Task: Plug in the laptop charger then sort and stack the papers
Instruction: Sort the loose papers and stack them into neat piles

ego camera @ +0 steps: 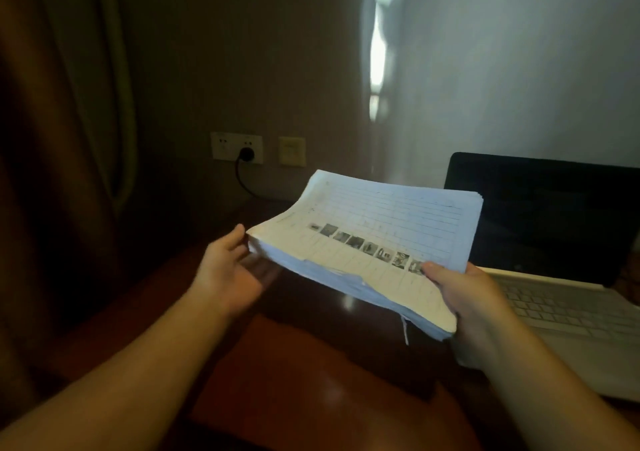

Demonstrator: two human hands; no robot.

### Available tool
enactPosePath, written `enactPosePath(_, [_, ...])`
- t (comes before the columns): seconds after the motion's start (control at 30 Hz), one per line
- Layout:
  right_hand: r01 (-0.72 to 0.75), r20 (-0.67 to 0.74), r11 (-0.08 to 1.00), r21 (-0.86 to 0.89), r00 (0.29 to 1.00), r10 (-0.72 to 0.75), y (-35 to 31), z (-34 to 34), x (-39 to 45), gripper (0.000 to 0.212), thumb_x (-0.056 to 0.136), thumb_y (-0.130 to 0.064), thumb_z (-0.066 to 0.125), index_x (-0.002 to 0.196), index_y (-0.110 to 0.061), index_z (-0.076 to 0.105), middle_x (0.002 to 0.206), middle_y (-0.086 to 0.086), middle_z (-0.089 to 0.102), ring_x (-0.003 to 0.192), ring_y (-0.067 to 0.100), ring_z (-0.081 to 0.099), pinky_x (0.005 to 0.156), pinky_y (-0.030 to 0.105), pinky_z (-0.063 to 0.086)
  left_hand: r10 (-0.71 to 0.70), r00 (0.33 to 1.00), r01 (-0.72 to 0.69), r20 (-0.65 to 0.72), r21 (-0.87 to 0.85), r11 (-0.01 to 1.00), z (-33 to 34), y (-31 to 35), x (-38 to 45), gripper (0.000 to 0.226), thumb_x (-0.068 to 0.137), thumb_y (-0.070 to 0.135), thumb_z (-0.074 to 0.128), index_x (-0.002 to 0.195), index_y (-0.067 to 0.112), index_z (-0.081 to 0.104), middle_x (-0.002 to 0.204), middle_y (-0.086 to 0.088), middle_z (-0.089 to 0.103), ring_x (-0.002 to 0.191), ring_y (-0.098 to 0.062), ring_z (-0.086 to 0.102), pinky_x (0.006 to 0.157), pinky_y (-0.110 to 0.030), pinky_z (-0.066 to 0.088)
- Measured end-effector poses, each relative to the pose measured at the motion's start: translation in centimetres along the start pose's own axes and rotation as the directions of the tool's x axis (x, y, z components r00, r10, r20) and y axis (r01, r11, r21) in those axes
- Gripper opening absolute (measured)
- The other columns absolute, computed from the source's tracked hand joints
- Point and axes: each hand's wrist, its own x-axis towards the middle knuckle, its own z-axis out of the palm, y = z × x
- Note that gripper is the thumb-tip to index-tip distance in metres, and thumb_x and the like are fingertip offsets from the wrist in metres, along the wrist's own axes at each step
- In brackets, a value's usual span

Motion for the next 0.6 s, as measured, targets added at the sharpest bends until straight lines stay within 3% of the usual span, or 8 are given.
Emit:
enactPosePath(0.1, [-0.015, -0.019, 0.990, 0.141, 1.000, 0.018, 0.5, 1.7, -0.9, 0.023, 0.093, -0.003, 0.063, 0.112, -0.015, 0.064, 0.103, 0.007, 0.071, 0.087, 0.024, 0.069, 0.074, 0.043, 0.059, -0.072, 0.997, 0.075, 0.042, -0.083, 0.994, 1.9, -3.2, -1.6, 0.045, 0.093, 0.038, 0.064, 0.130, 0.014, 0.057, 0.111, -0.018, 0.072, 0.093, -0.037, 0.073, 0.076, -0.049, 0.057])
enactPosePath(0.2, [0.002, -0.055, 0.982, 0.191, 0.998, 0.009, 1.3, 3.5, -2.1, 0.024, 0.092, -0.005, 0.064, 0.113, -0.017, 0.063, 0.103, 0.006, 0.072, 0.089, 0.026, 0.070, 0.079, 0.051, 0.059, -0.147, 0.988, 0.150, 0.056, -0.057, 0.987, 4.4, -5.6, -3.1, 0.034, 0.094, 0.027, 0.064, 0.123, 0.010, 0.059, 0.093, -0.019, 0.076, 0.082, -0.038, 0.074, 0.067, -0.049, 0.058])
enactPosePath(0.37, [0.058, -0.114, 0.980, 0.192, 0.993, -0.037, 2.9, 4.9, -3.9, 0.017, 0.092, -0.015, 0.068, 0.101, -0.028, 0.061, 0.095, 0.000, 0.070, 0.083, 0.022, 0.070, 0.072, 0.047, 0.061, -0.015, 0.992, 0.029, -0.127, 0.113, 0.993, 5.3, -6.7, -2.2, 0.052, 0.092, -0.003, 0.054, 0.135, 0.025, 0.043, 0.105, -0.007, 0.063, 0.089, -0.030, 0.063, 0.058, -0.045, 0.054])
enactPosePath(0.5, [0.048, -0.096, 0.976, 0.215, 0.995, -0.028, 3.5, 5.2, -4.4, 0.017, 0.088, -0.014, 0.072, 0.090, -0.027, 0.061, 0.091, -0.001, 0.072, 0.080, 0.020, 0.072, 0.067, 0.041, 0.061, 0.024, 0.995, -0.010, -0.094, 0.148, 0.989, 4.6, -6.1, -1.8, 0.063, 0.092, -0.013, 0.049, 0.136, 0.031, 0.042, 0.113, -0.006, 0.060, 0.100, -0.035, 0.060, 0.075, -0.058, 0.054])
enactPosePath(0.6, [-0.024, 0.018, 0.953, 0.303, 1.000, 0.020, 3.2, 5.9, -4.7, 0.021, 0.086, -0.005, 0.071, 0.095, -0.023, 0.063, 0.096, 0.001, 0.074, 0.085, 0.021, 0.073, 0.068, 0.038, 0.059, 0.070, 0.994, -0.052, -0.088, 0.192, 0.980, 3.9, -5.1, -1.5, 0.066, 0.093, -0.015, 0.049, 0.142, 0.028, 0.040, 0.124, -0.009, 0.058, 0.111, -0.038, 0.057, 0.092, -0.066, 0.047])
